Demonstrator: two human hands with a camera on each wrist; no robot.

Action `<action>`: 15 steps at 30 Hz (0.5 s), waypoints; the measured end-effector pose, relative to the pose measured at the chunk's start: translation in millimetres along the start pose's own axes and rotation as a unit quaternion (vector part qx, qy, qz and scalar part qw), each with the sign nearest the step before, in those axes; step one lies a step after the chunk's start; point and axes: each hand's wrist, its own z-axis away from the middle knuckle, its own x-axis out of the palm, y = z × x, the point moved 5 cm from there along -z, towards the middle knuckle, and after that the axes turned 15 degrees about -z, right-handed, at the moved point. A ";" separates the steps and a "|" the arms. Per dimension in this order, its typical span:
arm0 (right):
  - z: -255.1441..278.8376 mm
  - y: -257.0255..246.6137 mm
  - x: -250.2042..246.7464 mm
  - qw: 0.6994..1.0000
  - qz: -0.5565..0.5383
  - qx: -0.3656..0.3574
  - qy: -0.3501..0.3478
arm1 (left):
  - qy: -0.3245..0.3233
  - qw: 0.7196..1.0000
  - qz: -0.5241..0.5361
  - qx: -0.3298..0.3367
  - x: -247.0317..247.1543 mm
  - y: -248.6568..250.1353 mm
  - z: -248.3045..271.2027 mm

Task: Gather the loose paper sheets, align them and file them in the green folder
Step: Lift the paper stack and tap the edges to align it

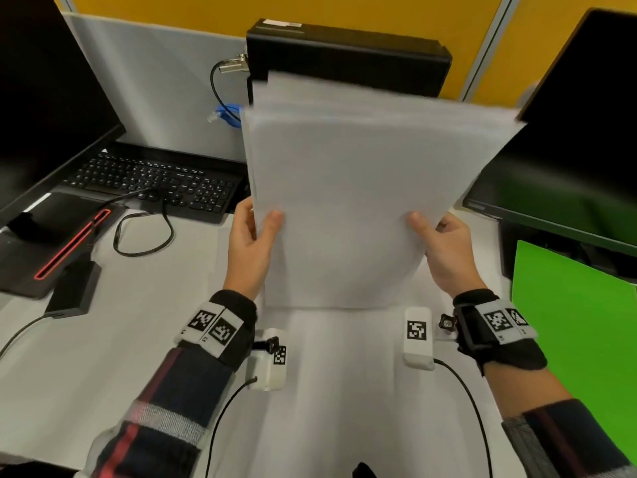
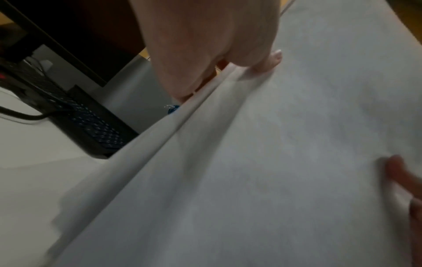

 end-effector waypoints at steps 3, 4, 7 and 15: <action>3.9 -3.1 7.6 0.999 0.036 0.000 -0.026 | -0.026 1.000 -0.006 0.002 8.8 -1.3 8.1; 2.5 -7.1 11.0 0.999 0.031 -0.010 -0.026 | -0.034 0.999 -0.009 0.011 13.6 1.8 8.7; -2.7 -23.0 20.4 0.999 0.007 -0.039 -0.023 | -0.016 1.000 0.004 0.021 15.8 13.5 3.1; 16.5 23.5 3.5 0.997 0.050 0.017 0.049 | -0.054 0.995 -0.035 -0.077 22.8 -20.7 12.8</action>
